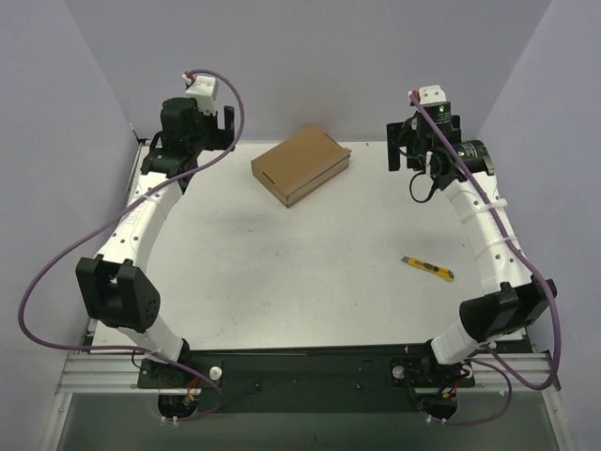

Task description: Unpack the express box

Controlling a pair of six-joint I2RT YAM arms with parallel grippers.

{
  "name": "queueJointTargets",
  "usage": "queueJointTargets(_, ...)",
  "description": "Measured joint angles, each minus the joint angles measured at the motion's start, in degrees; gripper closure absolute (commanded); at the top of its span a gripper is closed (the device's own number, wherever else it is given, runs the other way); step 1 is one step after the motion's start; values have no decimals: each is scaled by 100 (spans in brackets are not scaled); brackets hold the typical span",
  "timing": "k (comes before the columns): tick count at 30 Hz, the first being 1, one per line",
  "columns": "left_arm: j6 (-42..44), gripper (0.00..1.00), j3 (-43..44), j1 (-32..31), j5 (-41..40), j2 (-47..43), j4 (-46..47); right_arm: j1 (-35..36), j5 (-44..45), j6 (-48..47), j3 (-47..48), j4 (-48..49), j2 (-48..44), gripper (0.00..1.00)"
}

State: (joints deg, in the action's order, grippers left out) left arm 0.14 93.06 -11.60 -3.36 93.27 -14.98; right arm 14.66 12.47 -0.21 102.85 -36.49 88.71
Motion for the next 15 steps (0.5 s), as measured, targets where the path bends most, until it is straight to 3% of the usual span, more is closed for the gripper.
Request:
queueJointTargets(2, 9, 4, 9, -11, 238, 160, -59, -2, -61, -59, -131, -13, 94, 1)
queueJointTargets(6, 46, 5, 402, -20, 848, 890, -575, -96, -601, -428, -313, -278, 321, 18)
queueJointTargets(8, 50, 12, 1080, -17, 1213, 1622, -1016, -173, -973, -450, -278, -391, 516, 23)
queueJointTargets(11, -31, 13, 2352, -9, 1622, 2789, -1624, -356, -1440, -334, -109, -511, 881, 27)
queueJointTargets(14, -267, 13, 3348, 24, 1864, 3672, -1943, -490, -1764, -203, 20, -527, 1228, 41)
queueJointTargets(15, -315, 13, 3534, 33, 1904, 3866, -1967, -518, -1838, -175, 37, -527, 1309, 52)
